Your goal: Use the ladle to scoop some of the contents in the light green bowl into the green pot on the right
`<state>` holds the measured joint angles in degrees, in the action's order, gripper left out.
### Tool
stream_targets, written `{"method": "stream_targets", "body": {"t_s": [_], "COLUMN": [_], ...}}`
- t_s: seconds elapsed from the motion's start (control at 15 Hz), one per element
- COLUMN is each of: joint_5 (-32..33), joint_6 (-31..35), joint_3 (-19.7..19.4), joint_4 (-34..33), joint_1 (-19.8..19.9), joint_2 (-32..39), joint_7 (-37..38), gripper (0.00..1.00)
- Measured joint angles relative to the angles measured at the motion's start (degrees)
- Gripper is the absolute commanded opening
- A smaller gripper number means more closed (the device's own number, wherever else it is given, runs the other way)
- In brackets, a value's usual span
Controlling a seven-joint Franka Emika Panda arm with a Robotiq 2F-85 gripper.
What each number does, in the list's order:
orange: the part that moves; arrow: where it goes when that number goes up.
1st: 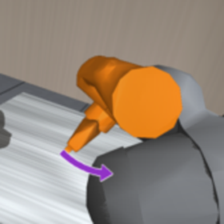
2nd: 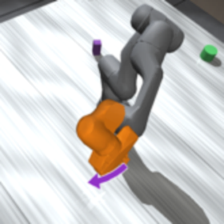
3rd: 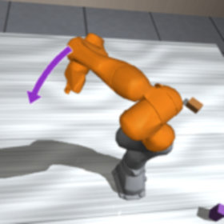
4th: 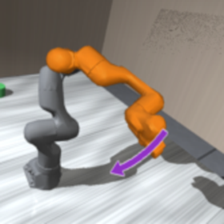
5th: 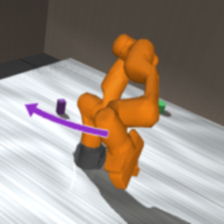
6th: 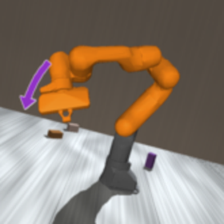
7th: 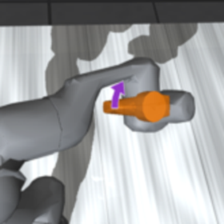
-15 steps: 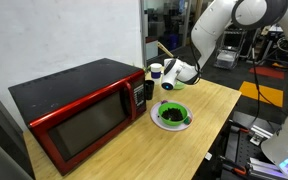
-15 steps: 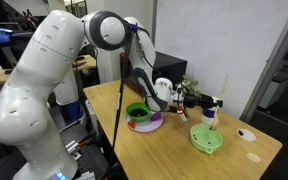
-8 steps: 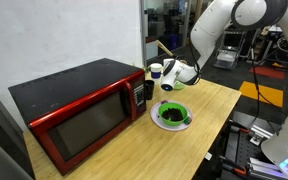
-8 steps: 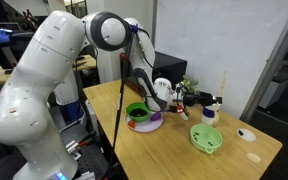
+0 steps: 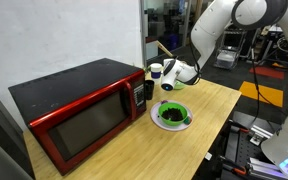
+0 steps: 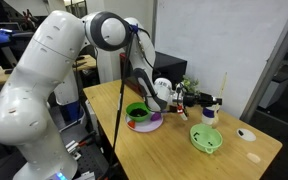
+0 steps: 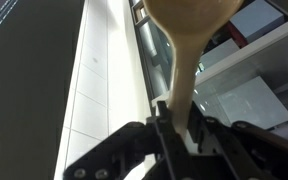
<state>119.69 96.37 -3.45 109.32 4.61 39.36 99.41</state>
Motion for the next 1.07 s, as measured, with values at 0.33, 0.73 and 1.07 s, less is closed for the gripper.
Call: {"method": "stream_targets", "body": {"t_s": [0.33,0.73,1.07], "joint_5": [-2.9,-11.1,-24.7], "joint_6": [12.6,23.7,38.0], "joint_3": [0.6,0.6,0.5], "joint_4": [0.0,-0.1,-0.3], "joint_1": [3.6,6.5,9.7], "joint_2": [-2.6,-7.2,-12.0], "joint_7": [-2.7,-8.9,-23.9], "gripper": [0.06,0.06,0.06]}}
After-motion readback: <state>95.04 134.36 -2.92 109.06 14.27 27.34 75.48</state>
